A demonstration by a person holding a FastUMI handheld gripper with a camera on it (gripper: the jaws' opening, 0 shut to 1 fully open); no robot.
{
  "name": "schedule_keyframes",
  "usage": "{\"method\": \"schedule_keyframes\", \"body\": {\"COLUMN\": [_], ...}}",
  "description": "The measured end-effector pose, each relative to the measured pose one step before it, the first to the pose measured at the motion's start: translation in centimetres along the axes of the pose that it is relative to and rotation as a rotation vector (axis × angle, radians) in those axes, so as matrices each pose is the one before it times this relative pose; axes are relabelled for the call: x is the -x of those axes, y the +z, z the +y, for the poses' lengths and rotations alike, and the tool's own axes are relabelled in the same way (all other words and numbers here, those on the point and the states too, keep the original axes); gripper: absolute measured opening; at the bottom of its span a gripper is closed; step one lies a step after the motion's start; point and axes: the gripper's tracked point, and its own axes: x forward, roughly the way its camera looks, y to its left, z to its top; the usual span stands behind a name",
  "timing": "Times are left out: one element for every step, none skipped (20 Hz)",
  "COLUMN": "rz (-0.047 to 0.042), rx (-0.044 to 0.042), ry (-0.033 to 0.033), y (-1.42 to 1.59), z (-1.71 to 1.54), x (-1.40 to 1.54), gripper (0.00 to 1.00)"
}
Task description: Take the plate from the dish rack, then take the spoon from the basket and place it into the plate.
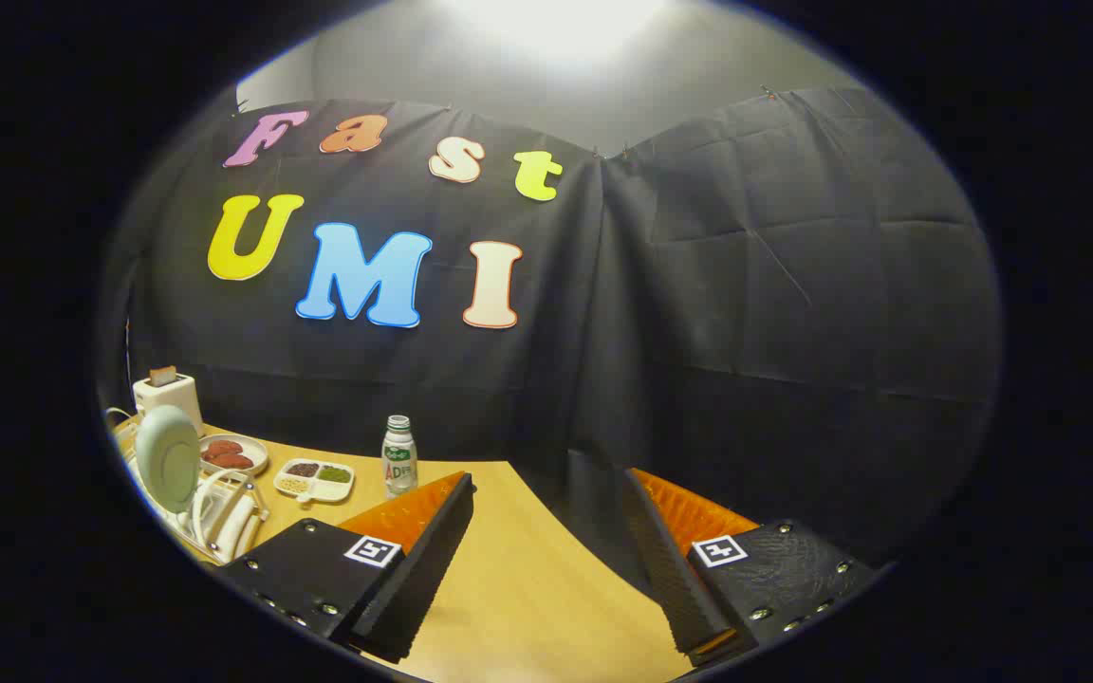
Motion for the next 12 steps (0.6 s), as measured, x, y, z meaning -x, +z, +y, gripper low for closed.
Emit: {"method": "schedule_keyframes", "body": {"rz": [0.01042,0.00777,0.00759,0.00597,0.00429,0.00546,0.00326,0.00445,0.00380,0.00320,0.00219,0.00229], "rx": [-0.01056,-0.00704,-0.00626,-0.00963,-0.00967,-0.01092,-0.00884,-0.00918,-0.00913,-0.00962,-0.01092,-0.01189], "ry": [0.01303,0.01722,0.02168,0.02523,0.02476,0.02790,0.02670,0.02622,0.02555,0.02460,0.02191,0.02030], "y": [0.277,0.050,0.247,0.115,0.133,0.010,0.067,-0.090,0.008,-0.066,0.060,-0.041], "z": [1.535,1.559,1.818,1.860,1.926,1.928,2.006,1.770,1.918,1.755,1.648,1.616], "x": [1.277,1.022,1.012,0.894,0.814,0.575,0.475,0.277,0.161,0.105,-0.077,-0.262], "gripper": [0.96,0.96,0.96,0.96,0.96,0.96,0.96,0.96,0.96,0.96,0.96,0.96]}}
